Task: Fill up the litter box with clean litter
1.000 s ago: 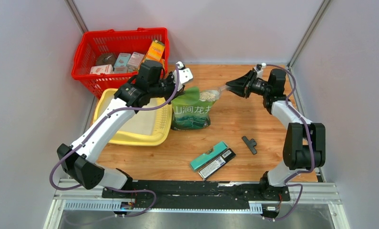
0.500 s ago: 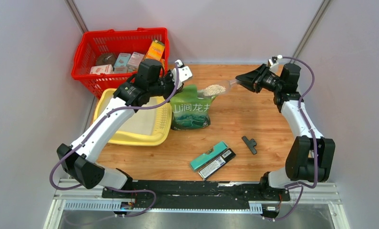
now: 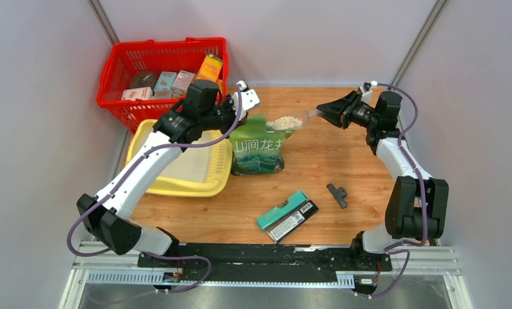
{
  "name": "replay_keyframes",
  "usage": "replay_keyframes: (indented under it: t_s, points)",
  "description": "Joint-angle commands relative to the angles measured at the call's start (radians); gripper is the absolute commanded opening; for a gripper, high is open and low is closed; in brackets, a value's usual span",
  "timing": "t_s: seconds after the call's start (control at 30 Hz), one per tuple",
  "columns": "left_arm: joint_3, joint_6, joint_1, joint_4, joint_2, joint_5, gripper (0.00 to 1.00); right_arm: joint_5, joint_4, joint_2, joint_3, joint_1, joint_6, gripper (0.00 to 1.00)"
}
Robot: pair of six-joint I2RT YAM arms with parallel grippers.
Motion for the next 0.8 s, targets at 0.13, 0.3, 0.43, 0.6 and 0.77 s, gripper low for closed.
replay_keyframes:
  t_s: [0.13, 0.3, 0.43, 0.6, 0.77]
  points:
    - [0.030, 0.022, 0.013, -0.010, -0.030, -0.028, 0.00, -0.080, 0.181, 0.011, -0.033, 0.000, 0.108, 0.00]
    - [0.040, 0.040, 0.013, -0.021, -0.028, -0.038, 0.00, -0.095, 0.230, 0.011, -0.030, -0.002, 0.152, 0.00]
    - [0.030, 0.051, 0.013, -0.016, -0.033, -0.044, 0.00, -0.112, 0.221, 0.004, -0.007, -0.002, 0.154, 0.00]
    - [0.029, 0.042, 0.013, 0.005, -0.024, -0.067, 0.00, -0.135, 0.209, -0.004, 0.004, -0.002, 0.152, 0.00]
    - [0.050, 0.043, 0.013, 0.014, 0.005, -0.093, 0.00, -0.135, 0.206, -0.015, 0.012, 0.000, 0.169, 0.00]
